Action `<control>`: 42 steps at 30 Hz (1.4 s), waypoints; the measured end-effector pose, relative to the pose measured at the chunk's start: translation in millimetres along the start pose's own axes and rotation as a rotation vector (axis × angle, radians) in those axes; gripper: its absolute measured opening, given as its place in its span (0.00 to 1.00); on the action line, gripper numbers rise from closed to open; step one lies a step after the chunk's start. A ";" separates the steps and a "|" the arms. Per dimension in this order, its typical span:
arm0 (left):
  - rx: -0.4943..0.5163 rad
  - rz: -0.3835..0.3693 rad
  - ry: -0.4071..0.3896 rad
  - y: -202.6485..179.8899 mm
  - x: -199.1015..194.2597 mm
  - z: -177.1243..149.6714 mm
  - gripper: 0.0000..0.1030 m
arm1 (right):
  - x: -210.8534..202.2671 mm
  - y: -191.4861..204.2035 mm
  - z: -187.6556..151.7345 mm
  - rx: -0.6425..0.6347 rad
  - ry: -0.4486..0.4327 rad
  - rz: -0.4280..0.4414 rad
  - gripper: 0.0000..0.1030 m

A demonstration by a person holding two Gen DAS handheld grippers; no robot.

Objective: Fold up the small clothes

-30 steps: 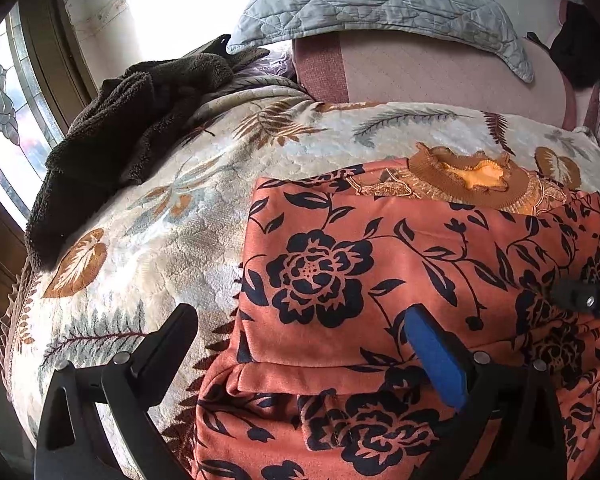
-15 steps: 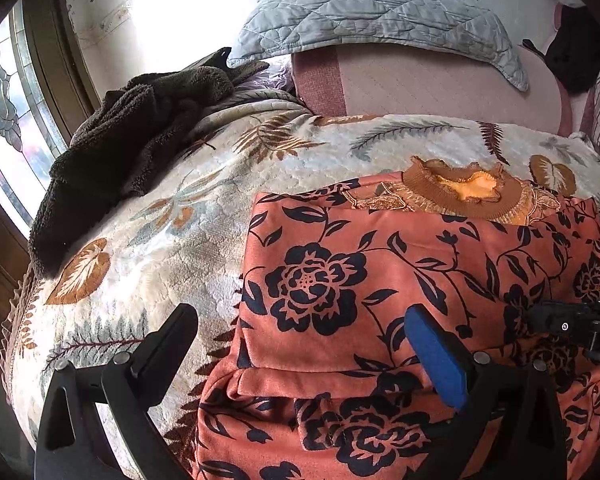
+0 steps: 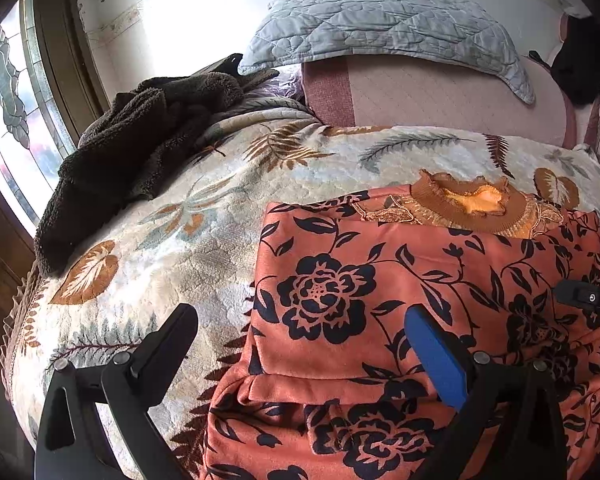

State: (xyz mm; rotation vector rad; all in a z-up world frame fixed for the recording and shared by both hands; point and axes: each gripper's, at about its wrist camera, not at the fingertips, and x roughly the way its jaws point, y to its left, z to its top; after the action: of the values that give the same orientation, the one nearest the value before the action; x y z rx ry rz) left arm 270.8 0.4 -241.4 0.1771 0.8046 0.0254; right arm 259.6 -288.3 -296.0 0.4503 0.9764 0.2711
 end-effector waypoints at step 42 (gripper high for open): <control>-0.230 -0.223 0.318 151.4 -79.9 -179.2 1.00 | -179.9 -117.7 -165.7 0.297 -0.045 -0.164 0.82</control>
State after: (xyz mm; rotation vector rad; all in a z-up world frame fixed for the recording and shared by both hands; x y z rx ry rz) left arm 93.4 168.8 -280.8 -0.1393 1.1273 -0.0652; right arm 25.6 -425.9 -300.2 0.6405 1.0070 -0.0339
